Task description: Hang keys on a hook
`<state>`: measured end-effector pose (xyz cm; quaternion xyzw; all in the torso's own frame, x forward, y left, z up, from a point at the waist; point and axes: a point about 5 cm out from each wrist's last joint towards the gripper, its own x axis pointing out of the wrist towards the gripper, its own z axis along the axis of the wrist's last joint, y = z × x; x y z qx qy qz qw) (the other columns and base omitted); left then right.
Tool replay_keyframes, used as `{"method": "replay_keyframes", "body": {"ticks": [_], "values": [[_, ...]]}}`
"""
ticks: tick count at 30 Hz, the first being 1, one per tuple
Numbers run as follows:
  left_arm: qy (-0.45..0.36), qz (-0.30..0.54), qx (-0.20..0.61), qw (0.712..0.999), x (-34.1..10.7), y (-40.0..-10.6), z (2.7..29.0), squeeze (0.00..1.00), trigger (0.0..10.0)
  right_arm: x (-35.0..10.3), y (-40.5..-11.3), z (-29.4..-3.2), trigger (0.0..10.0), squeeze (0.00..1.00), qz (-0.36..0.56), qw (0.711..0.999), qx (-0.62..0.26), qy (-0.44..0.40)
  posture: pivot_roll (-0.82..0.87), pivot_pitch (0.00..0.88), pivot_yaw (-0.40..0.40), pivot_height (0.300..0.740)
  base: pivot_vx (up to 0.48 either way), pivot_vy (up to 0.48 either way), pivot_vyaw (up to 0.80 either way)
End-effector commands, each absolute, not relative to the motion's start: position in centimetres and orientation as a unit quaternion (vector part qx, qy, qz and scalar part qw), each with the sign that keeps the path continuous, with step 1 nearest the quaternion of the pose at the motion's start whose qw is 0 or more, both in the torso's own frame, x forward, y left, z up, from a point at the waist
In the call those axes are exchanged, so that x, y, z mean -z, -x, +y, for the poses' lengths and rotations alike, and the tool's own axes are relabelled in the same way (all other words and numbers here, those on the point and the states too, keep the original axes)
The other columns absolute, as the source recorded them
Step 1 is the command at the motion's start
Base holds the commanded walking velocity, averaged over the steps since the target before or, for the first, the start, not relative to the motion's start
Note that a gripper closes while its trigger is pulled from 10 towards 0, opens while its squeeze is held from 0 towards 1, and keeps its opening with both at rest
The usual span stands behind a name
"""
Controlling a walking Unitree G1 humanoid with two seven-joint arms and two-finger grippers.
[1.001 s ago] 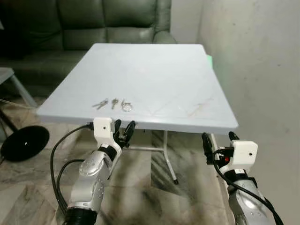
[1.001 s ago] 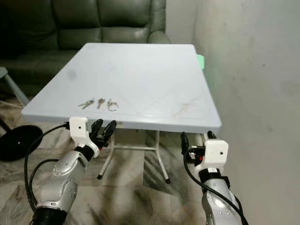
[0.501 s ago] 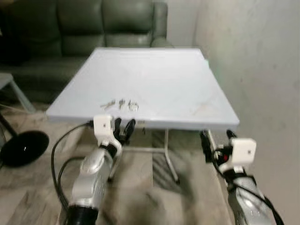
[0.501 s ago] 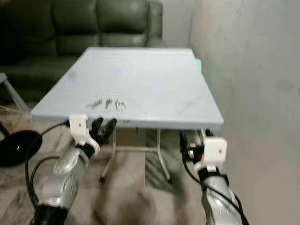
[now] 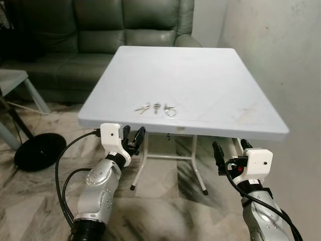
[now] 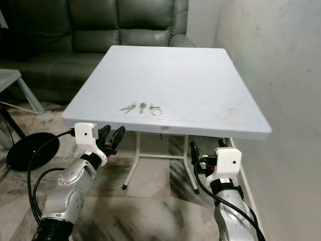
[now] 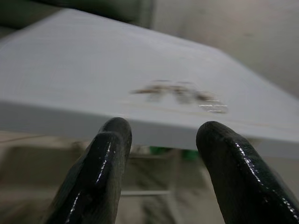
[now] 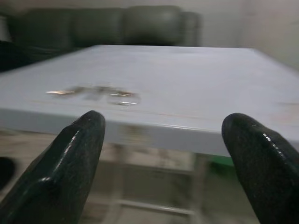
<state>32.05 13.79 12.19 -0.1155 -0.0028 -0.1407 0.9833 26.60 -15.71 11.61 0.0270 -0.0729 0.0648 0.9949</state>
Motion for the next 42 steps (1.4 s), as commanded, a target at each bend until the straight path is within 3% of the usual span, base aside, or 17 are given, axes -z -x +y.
{"method": "replay_keyframes", "body": {"ticks": [1, 5, 42], "values": [[0.118, -0.009, 0.144, 0.983, -12.52, -32.08, 13.47, 0.0, 10.0, -12.02, -26.46, -16.35, 10.0, 0.0, -0.08, 0.995, -0.059, -0.02, 0.03, 0.08, -0.008, 0.74, 0.0, 0.412, 0.0], [0.117, -0.009, 0.143, 0.983, -12.5, -32.0, 13.46, 0.0, 10.0, -11.96, -26.4, -16.34, 10.0, 0.0, -0.079, 0.995, -0.059, -0.021, 0.03, 0.081, -0.008, 0.74, 0.0, 0.393, 0.0], [0.116, 0.001, 0.147, 0.982, -12.23, -32.03, 12.94, 0.0, 10.0, -11.81, -26.31, -15.85, 10.0, 0.0, -0.076, 0.994, -0.073, -0.025, 0.02, 0.072, -0.002, 0.74, 0.0, 0.031, 0.0]]}}
